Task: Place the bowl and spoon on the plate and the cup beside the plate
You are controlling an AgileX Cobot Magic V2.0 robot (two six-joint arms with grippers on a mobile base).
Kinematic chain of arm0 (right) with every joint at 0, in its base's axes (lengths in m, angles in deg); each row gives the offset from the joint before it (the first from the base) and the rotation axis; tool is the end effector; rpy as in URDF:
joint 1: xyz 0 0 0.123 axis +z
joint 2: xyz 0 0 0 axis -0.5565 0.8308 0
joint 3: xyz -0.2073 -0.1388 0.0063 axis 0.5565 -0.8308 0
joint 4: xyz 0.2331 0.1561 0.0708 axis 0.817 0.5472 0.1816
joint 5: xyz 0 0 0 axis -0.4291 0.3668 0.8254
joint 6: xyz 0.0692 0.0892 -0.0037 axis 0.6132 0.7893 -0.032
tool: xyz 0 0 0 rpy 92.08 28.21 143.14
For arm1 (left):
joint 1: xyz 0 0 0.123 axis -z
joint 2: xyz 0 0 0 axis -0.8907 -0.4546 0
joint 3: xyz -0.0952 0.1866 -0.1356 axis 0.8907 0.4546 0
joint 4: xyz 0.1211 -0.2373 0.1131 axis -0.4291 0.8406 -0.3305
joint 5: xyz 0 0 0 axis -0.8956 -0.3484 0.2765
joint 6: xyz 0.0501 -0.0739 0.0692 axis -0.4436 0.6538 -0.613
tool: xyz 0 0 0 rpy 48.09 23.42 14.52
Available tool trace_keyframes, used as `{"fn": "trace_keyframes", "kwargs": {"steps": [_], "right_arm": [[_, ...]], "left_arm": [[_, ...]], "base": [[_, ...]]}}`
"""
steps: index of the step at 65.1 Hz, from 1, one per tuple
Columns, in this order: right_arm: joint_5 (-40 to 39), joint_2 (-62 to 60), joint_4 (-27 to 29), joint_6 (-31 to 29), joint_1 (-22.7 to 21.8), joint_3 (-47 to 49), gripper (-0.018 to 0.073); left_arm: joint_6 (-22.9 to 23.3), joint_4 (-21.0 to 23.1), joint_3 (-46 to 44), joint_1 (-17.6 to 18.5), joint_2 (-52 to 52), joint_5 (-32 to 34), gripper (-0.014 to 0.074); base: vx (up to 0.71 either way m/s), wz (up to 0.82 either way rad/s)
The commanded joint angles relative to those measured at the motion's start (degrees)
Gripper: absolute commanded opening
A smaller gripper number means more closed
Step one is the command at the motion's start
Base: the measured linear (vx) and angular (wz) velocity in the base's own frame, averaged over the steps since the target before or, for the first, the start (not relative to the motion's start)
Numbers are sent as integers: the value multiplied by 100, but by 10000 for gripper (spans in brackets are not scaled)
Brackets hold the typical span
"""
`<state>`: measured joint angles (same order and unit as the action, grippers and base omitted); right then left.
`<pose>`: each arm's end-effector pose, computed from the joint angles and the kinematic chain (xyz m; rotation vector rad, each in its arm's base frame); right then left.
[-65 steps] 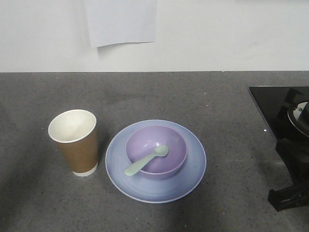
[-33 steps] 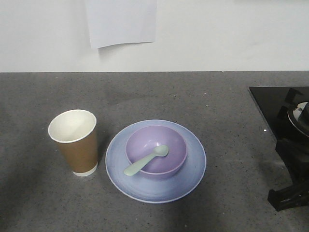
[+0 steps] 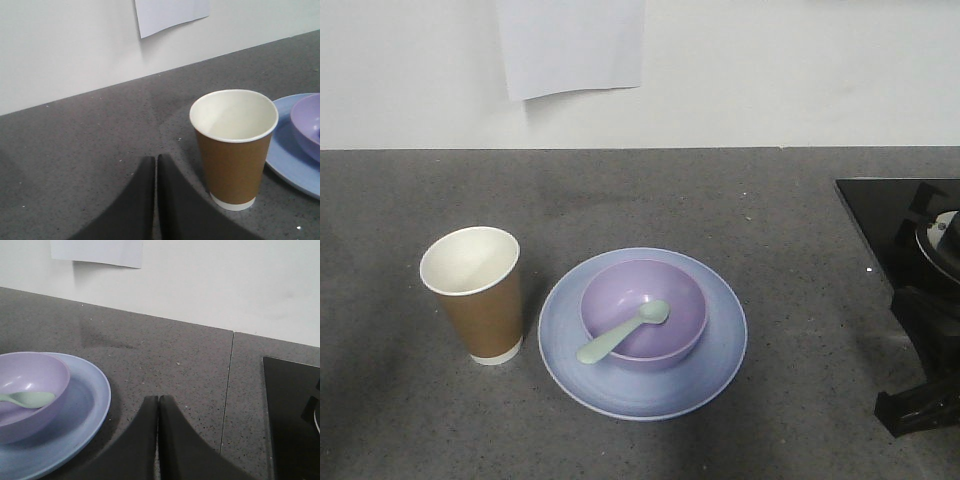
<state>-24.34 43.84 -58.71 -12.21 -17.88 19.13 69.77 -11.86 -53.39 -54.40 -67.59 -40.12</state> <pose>0.2109 0.0603 0.2240 -0.3660 1.7419 0.1040 0.1870 -0.0318 0.2792 0.2500 1.8233 -0.0647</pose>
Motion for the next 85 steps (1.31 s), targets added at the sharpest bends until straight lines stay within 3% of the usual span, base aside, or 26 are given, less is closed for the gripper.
{"fn": "trace_keyframes", "kwargs": {"steps": [1,18,27,32,48,85], "right_arm": [[-447,23,1,-36,-21,156,-2],[-447,23,1,-36,-21,156,-2],[-447,23,1,-36,-21,156,-2],[-447,23,1,-36,-21,156,-2],[-430,23,1,-36,-21,156,-2],[-430,23,1,-36,-21,156,-2]], "left_arm": [[-25,-242,193,6,319,512,-6],[432,-246,2022,4,1687,1650,-6],[965,-235,2932,-9,2431,2467,-6],[1051,-279,2868,-109,2720,2011,-6],[1051,-297,2893,-748,2743,1700,-6],[1106,-297,2893,-742,2738,1709,-6]], "base": [[0,0],[0,0],[0,0],[0,0],[0,0],[0,0]]}}
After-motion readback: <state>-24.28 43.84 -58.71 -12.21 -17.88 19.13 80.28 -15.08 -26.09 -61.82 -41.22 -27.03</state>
